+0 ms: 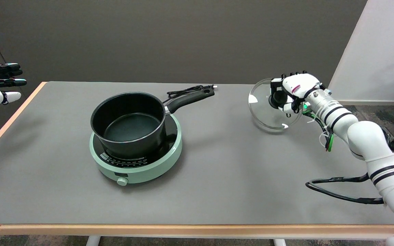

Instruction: Pick up the pot lid.

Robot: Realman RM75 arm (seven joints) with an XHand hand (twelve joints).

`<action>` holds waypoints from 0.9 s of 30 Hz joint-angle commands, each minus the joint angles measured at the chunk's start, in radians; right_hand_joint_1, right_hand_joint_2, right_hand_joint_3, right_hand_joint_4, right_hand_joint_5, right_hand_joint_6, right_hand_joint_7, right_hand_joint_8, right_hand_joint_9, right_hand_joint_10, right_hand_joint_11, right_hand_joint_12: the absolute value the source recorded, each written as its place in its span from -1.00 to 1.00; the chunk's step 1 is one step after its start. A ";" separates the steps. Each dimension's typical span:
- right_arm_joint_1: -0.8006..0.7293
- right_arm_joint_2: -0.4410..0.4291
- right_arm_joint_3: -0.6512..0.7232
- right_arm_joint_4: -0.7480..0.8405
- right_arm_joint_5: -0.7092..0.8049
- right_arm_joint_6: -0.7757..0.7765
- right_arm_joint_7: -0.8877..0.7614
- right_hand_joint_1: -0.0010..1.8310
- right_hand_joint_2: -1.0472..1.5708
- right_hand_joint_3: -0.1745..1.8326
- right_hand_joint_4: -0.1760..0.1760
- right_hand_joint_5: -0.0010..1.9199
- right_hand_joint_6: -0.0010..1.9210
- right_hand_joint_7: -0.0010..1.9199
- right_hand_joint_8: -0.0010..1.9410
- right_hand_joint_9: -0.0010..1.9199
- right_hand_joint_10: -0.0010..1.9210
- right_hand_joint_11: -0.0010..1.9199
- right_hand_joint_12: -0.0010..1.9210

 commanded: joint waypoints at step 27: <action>0.397 0.273 -0.375 0.149 0.347 -0.046 0.309 0.47 0.51 -0.30 1.00 -0.43 0.37 -0.13 0.41 -0.16 0.91 -0.45 1.00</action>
